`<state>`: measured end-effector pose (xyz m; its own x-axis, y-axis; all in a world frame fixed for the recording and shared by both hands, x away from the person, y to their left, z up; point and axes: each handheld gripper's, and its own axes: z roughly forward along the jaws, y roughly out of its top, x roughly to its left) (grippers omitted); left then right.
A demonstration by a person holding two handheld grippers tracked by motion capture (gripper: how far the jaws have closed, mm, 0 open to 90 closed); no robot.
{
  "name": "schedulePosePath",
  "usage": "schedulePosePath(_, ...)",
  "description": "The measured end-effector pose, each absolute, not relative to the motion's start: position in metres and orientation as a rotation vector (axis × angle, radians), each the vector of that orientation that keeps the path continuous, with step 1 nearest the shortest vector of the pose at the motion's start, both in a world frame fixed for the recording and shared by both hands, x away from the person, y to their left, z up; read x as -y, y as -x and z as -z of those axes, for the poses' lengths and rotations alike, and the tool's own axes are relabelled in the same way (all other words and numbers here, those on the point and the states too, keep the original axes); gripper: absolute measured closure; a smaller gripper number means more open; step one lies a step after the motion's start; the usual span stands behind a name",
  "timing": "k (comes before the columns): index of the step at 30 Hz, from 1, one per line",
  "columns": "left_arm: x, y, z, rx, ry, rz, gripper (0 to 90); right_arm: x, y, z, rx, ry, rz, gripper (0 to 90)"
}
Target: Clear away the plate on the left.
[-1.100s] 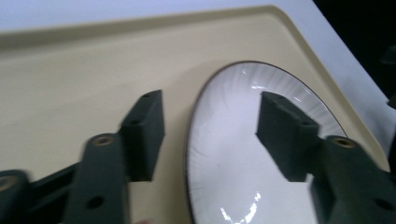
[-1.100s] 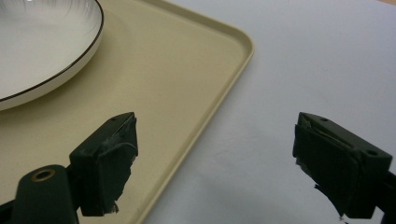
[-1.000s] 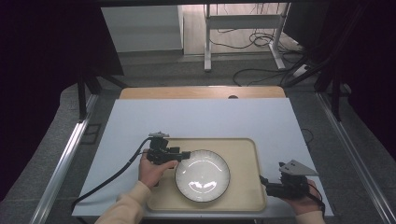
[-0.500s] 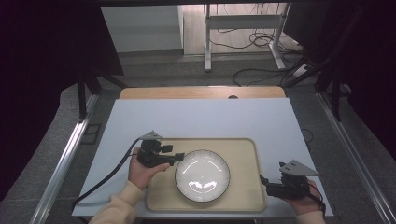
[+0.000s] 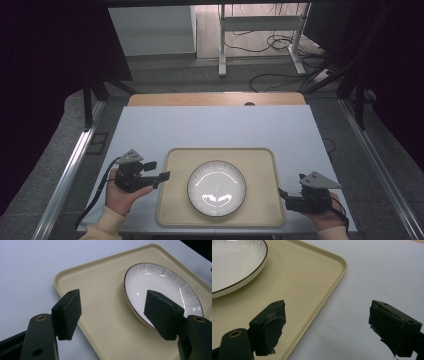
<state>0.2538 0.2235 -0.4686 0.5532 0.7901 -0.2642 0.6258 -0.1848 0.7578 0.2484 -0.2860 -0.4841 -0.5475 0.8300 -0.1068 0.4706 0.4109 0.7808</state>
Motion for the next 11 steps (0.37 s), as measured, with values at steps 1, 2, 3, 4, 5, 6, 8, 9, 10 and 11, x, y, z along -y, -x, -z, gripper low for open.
schedulePosePath(1,-0.226,-0.252,0.469,-1.156,-1.902,-0.237,29.2,0.286,-0.248,0.484,-2.185,-1.104,-0.984,14.4)
schedulePosePath(2,-0.230,-0.250,0.470,-1.161,-1.898,-0.231,29.2,0.286,-0.248,0.484,-2.185,-1.104,-0.983,14.4)
schedulePosePath(3,-0.233,-0.249,0.471,-1.168,-1.893,-0.225,29.1,0.286,-0.248,0.484,-2.185,-1.103,-0.983,14.4)
schedulePosePath(4,-0.235,-0.248,0.471,-1.175,-1.893,-0.227,29.1,0.286,-0.248,0.484,-2.185,-1.103,-0.983,14.4)
schedulePosePath(5,-0.236,-0.248,0.471,-1.182,-1.899,-0.243,29.1,0.286,-0.249,0.484,-2.185,-1.101,-0.981,14.4)
schedulePosePath(6,-0.237,-0.247,0.471,-1.181,-1.900,-0.253,29.1,0.286,-0.249,0.484,-2.187,-1.100,-0.980,14.4)
schedulePosePath(8,-0.236,-0.248,0.471,-1.177,-1.896,-0.248,29.0,0.286,-0.249,0.484,-2.188,-1.098,-0.979,14.4)
schedulePosePath(9,-0.235,-0.248,0.472,-1.177,-1.900,-0.246,29.0,0.286,-0.249,0.484,-2.188,-1.098,-0.978,14.4)
schedulePosePath(10,-0.234,-0.249,0.473,-1.179,-1.911,-0.247,29.1,0.286,-0.249,0.484,-2.187,-1.100,-0.979,14.4)
schedulePosePath(11,-0.234,-0.249,0.473,-1.179,-1.911,-0.247,29.0,0.286,-0.249,0.484,-2.187,-1.100,-0.979,14.4)
